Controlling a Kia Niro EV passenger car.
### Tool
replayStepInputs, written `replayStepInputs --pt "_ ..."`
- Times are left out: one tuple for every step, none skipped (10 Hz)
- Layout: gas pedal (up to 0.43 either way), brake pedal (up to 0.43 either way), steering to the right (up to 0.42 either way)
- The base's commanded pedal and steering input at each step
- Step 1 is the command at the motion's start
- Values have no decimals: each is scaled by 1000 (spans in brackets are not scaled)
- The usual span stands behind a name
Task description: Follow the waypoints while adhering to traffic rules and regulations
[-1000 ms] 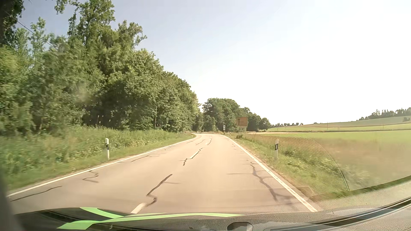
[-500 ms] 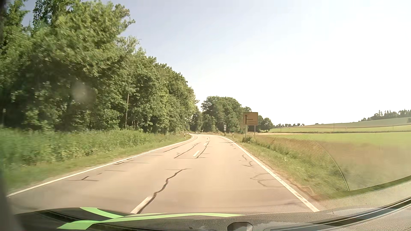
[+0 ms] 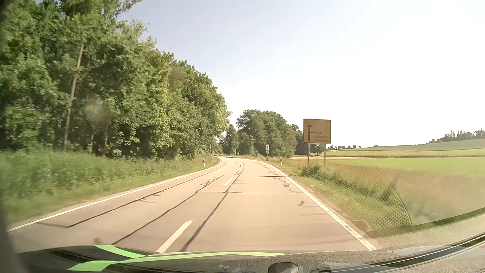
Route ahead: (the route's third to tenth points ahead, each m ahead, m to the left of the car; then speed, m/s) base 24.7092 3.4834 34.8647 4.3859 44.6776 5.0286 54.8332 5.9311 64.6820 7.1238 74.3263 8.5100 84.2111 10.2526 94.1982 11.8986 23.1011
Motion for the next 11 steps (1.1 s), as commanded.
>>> replayStepInputs --pt "138 0 -3" --pt "110 0 -5" --pt "98 0 -5" --pt "98 0 -6" --pt "98 0 -6" --pt "98 0 -7" --pt "98 0 -9" --pt "98 0 -10" --pt "98 0 -10" --pt "98 0 -11" --pt "110 0 -14"
